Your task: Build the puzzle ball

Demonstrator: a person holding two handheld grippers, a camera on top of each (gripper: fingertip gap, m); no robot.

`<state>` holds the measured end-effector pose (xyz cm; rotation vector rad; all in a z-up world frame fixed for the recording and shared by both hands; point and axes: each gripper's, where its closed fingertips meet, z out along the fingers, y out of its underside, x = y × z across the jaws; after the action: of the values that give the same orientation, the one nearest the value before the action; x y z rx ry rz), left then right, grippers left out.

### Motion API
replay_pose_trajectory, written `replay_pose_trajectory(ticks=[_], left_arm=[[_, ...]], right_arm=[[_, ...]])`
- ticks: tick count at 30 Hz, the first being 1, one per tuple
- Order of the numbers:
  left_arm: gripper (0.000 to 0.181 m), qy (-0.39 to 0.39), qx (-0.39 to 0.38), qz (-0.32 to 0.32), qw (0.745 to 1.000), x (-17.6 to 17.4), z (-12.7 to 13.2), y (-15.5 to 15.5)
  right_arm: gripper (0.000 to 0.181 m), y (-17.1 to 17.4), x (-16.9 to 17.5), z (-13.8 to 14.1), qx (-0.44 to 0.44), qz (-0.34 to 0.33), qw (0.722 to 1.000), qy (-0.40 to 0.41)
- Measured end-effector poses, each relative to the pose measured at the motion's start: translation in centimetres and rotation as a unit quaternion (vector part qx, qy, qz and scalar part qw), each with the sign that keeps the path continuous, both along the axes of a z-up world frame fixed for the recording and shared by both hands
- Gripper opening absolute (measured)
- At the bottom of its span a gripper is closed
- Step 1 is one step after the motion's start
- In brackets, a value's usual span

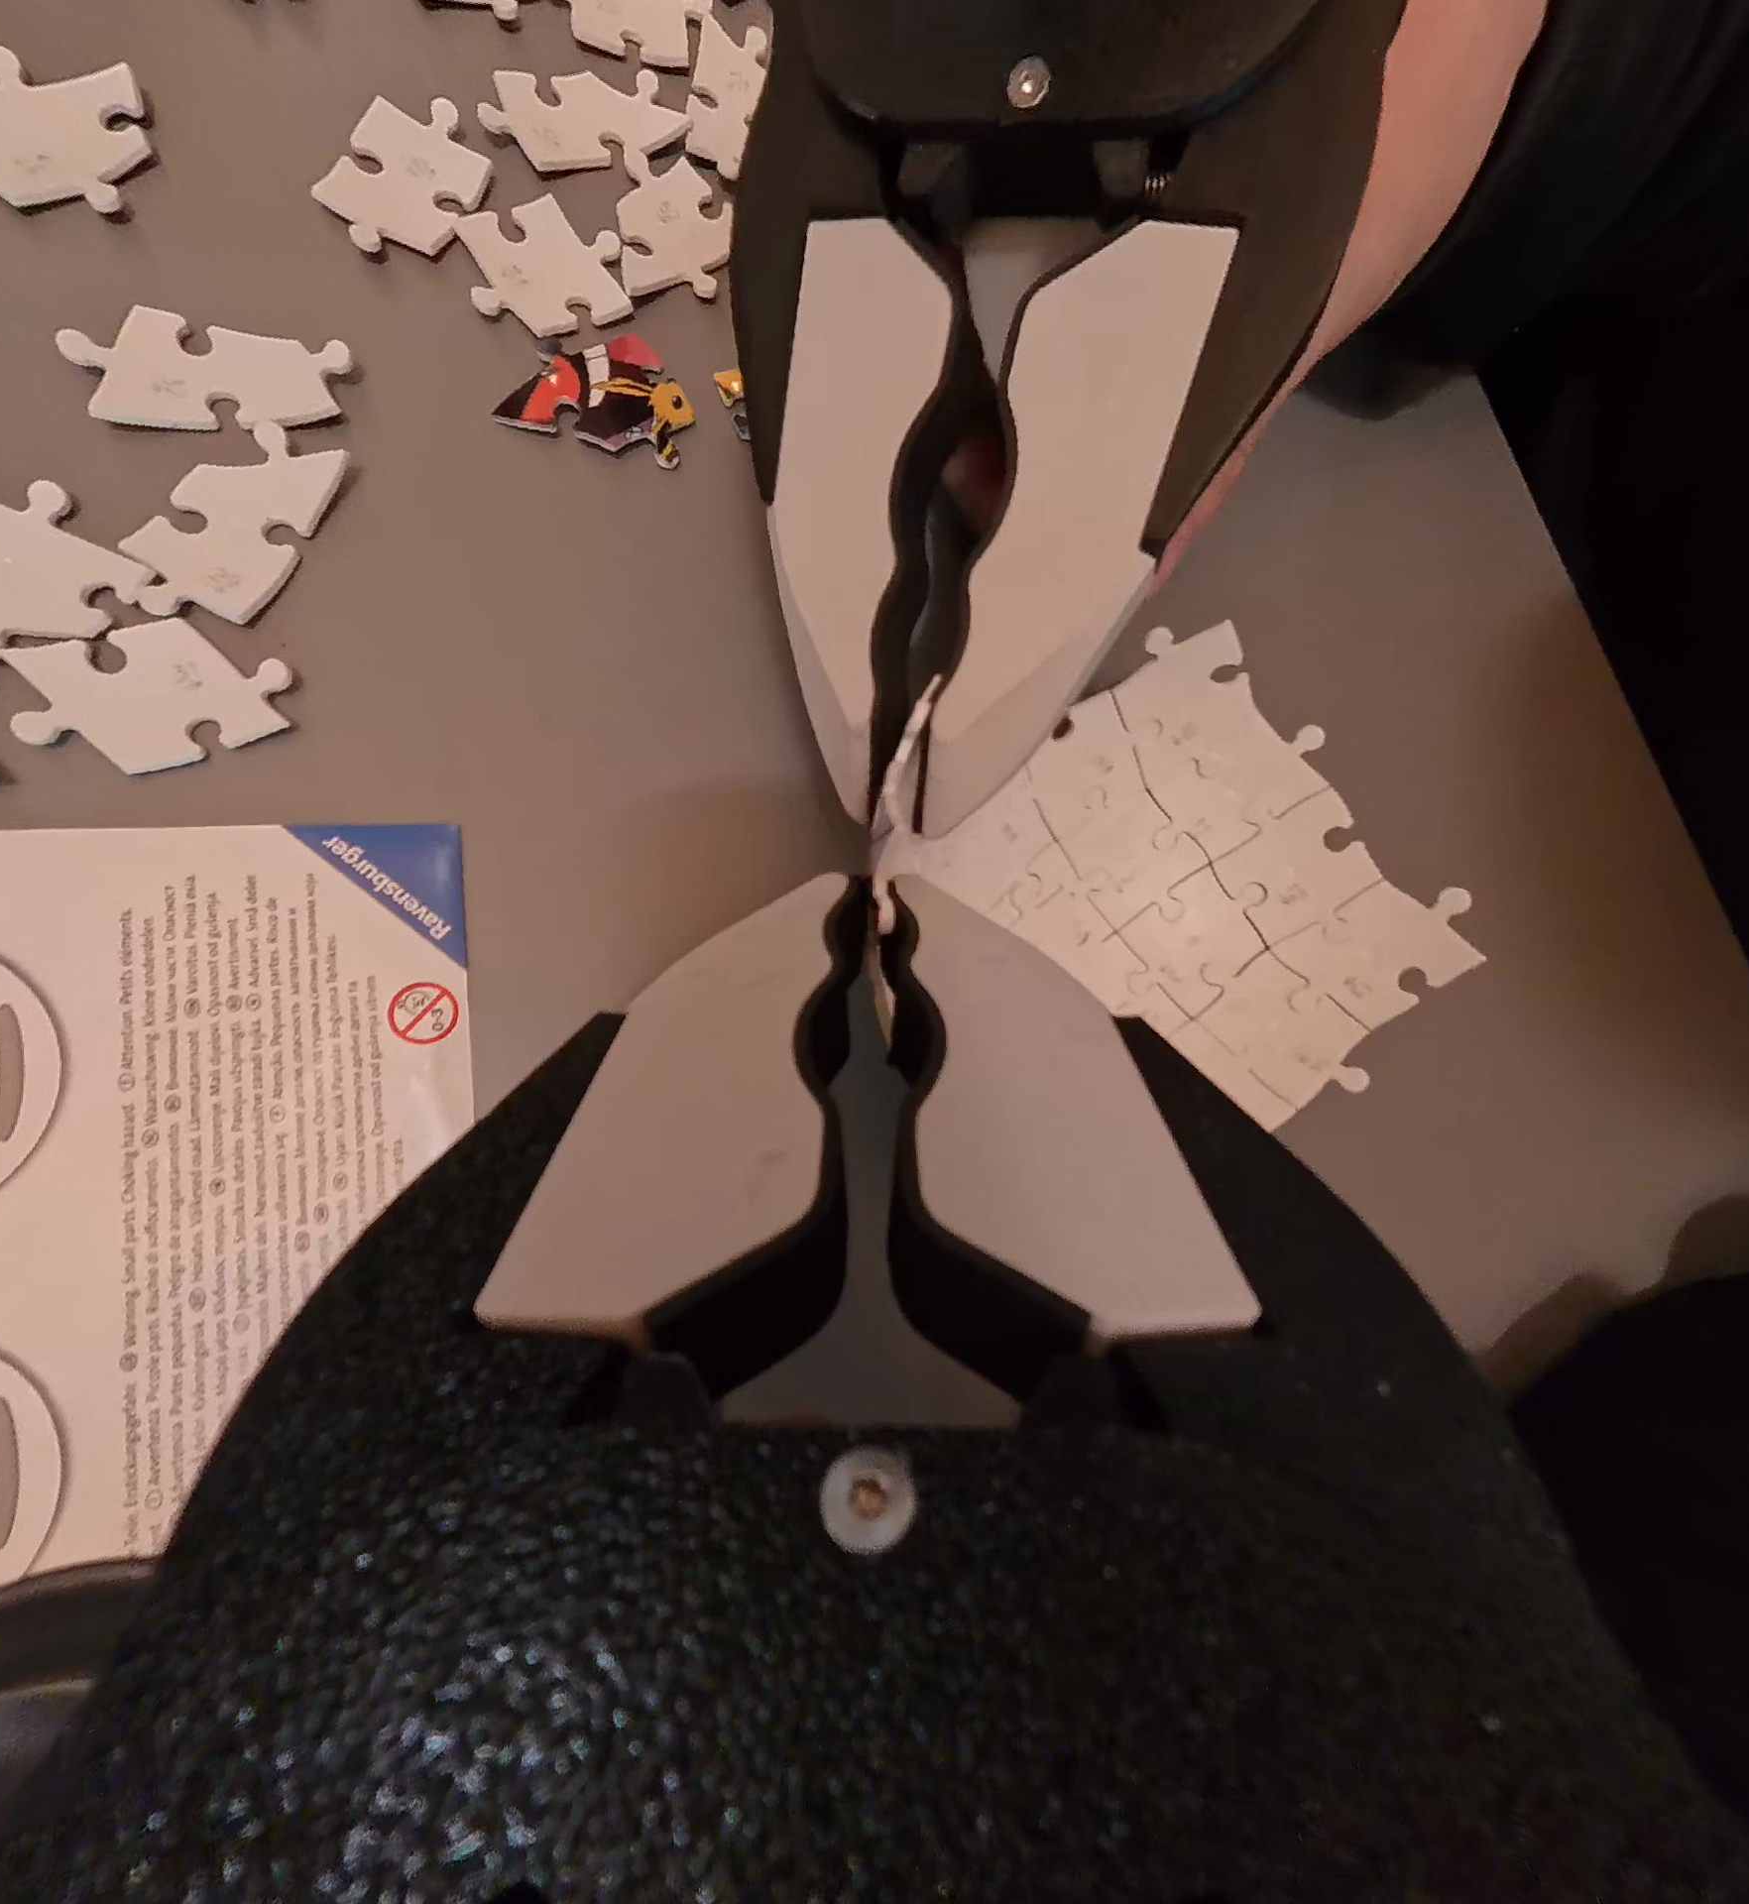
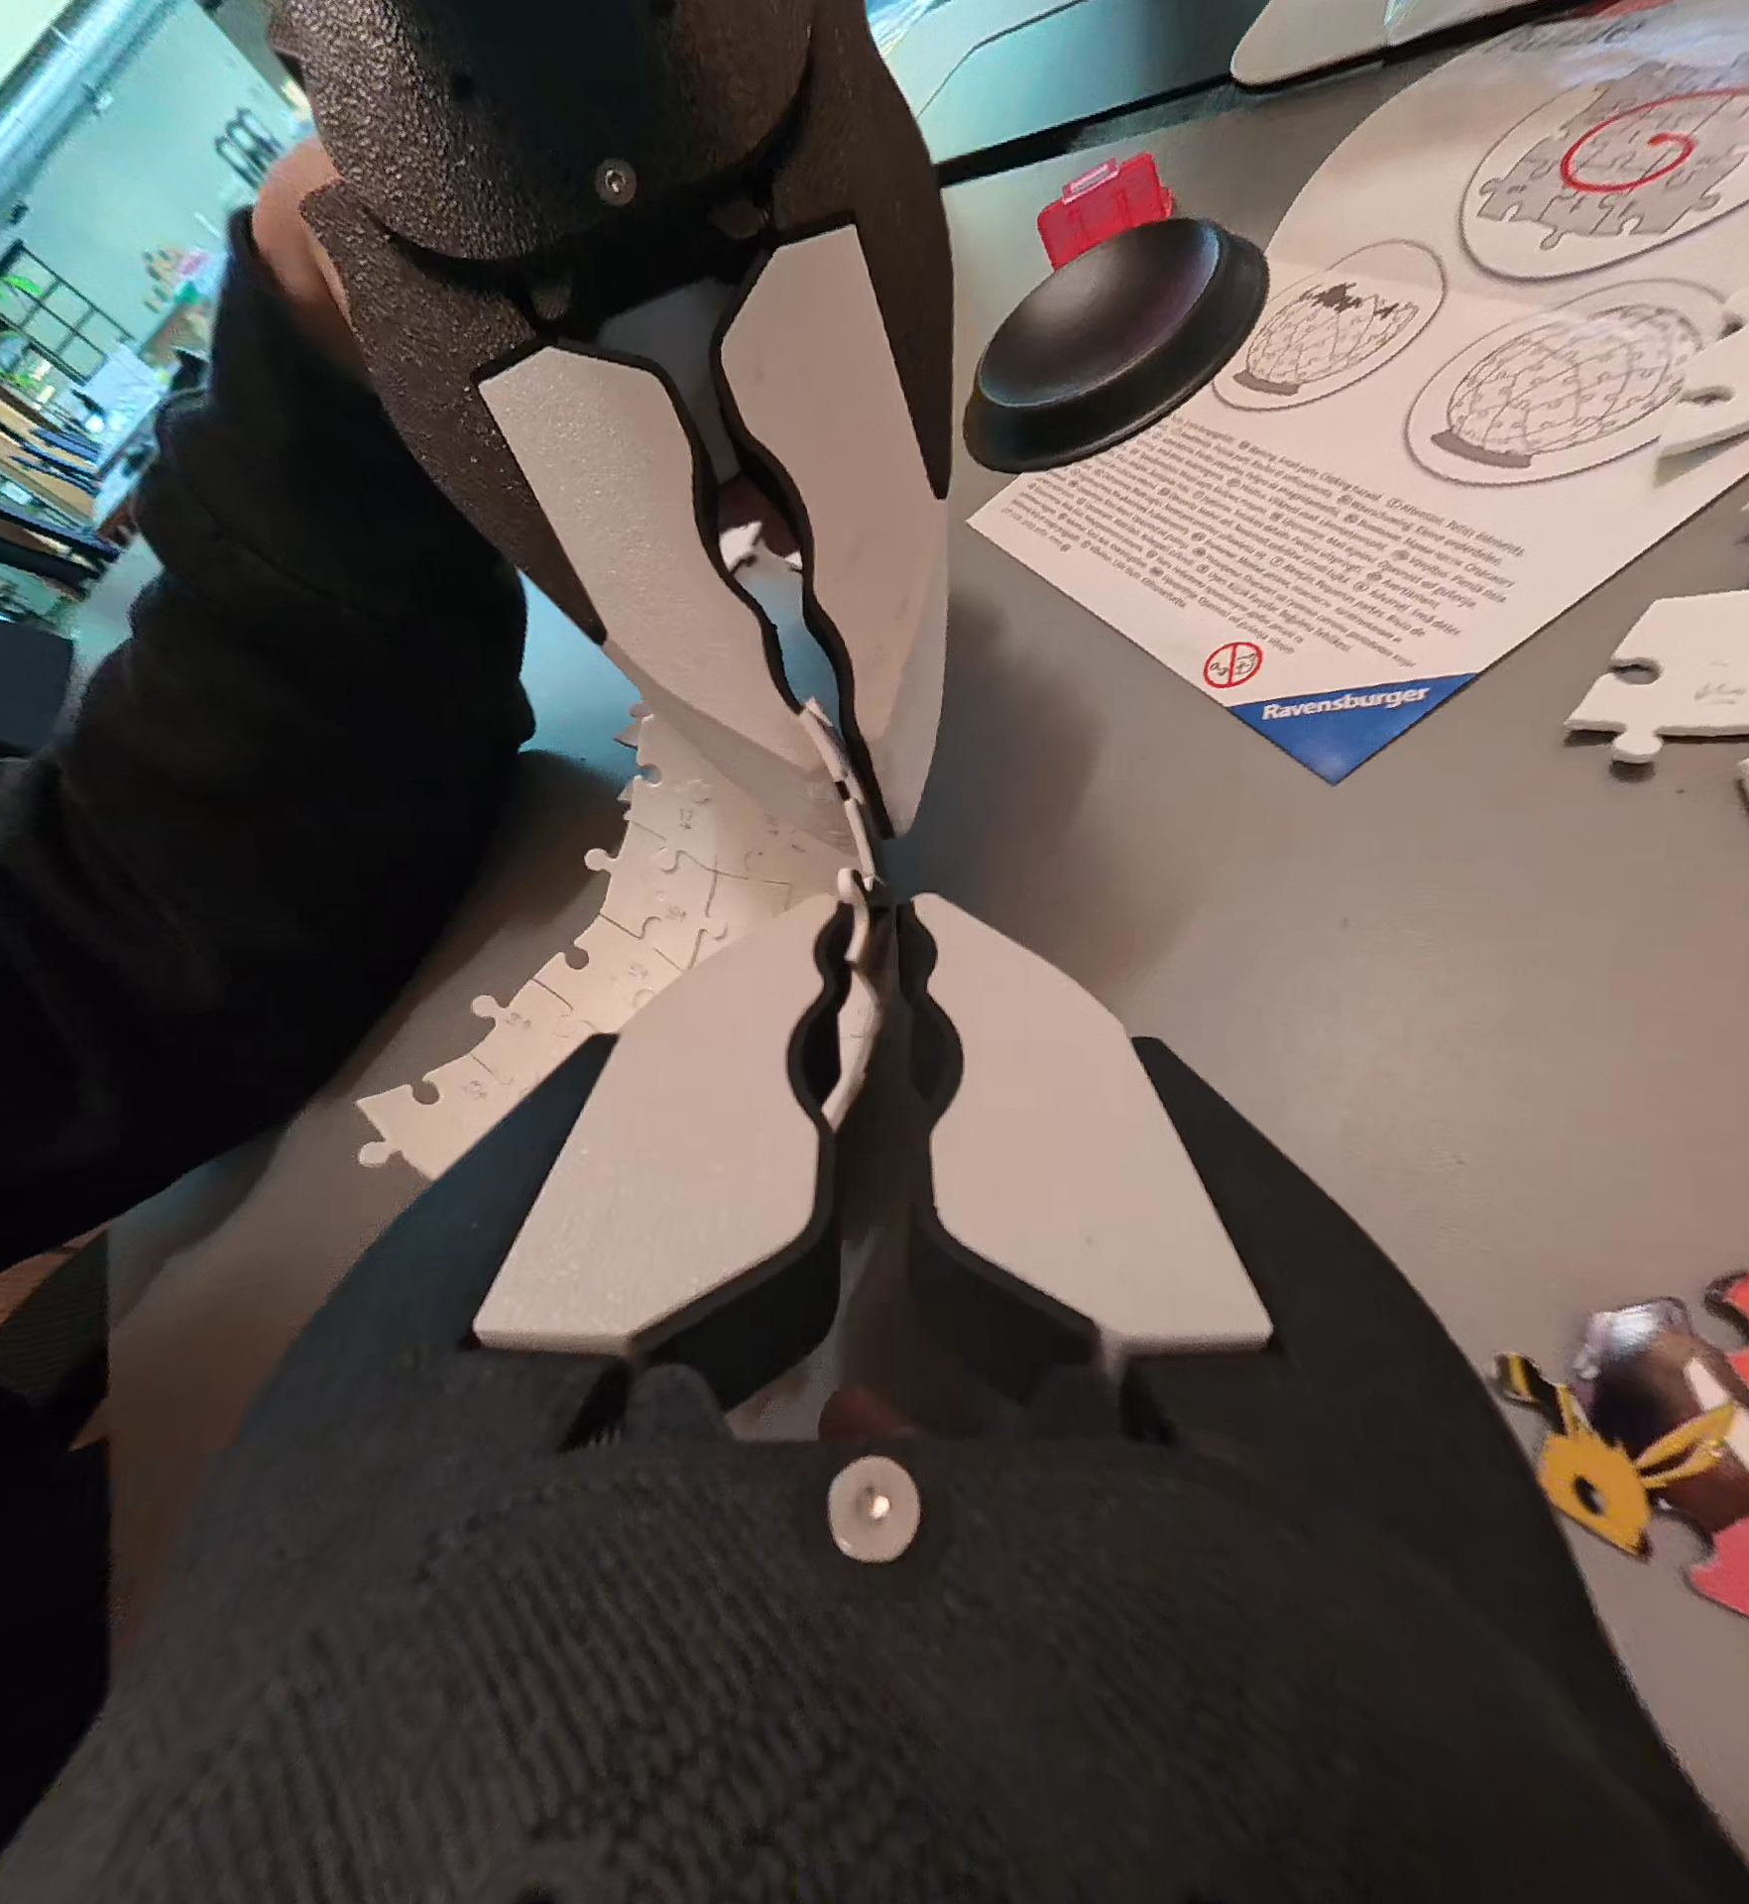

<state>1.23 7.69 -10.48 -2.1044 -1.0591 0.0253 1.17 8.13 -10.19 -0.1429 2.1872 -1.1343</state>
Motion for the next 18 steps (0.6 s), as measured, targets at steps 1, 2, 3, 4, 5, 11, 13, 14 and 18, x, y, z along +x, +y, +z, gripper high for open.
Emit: replay_pose_trajectory(ticks=[1, 2, 3, 4, 5, 11, 13, 14, 18], left_arm=[[0.001, 0.0, 0.0, 0.0, 1.0, -0.02, 0.01, -0.01], [0.001, 0.0, -0.001, 0.001, 1.0, -0.03, 0.0, -0.03], [0.001, 0.0, -0.001, 0.001, 1.0, -0.04, -0.02, -0.04], [0.002, 0.0, -0.001, 0.001, 1.0, -0.04, -0.01, -0.03], [0.002, 0.0, -0.001, 0.001, 1.0, -0.04, 0.0, 0.0], [0.002, -0.002, -0.009, -0.006, 1.0, 0.05, -0.19, 0.09], [0.002, 0.002, -0.009, -0.002, 1.0, -0.13, -0.1, 0.07], [0.002, 0.001, -0.007, -0.001, 1.0, -0.12, -0.06, 0.08], [0.002, 0.004, -0.005, 0.003, 1.0, -0.12, 0.09, -0.1]], right_arm=[[0.006, -0.03, -0.11, 0.06, -0.004, -0.002, 1.0, 0.005], [0.006, -0.04, -0.11, 0.11, -0.007, -0.002, 1.0, 0.006], [0.005, -0.06, -0.14, 0.09, -0.006, -0.003, 1.0, 0.008], [0.005, -0.08, -0.15, 0.06, -0.006, -0.004, 1.0, 0.01], [0.004, -0.09, -0.19, 0.06, -0.007, -0.004, 1.0, 0.015], [0.003, 0.0, -0.2, -0.28, -0.001, -0.003, 1.0, 0.03], [0.003, -0.05, -0.4, -0.19, -0.004, -0.009, 1.0, 0.029], [0.003, -0.07, -0.42, -0.13, -0.007, -0.009, 0.999, 0.032], [0.016, 0.07, -0.14, -0.08, 0.002, 0.0, 1.0, 0.013]])
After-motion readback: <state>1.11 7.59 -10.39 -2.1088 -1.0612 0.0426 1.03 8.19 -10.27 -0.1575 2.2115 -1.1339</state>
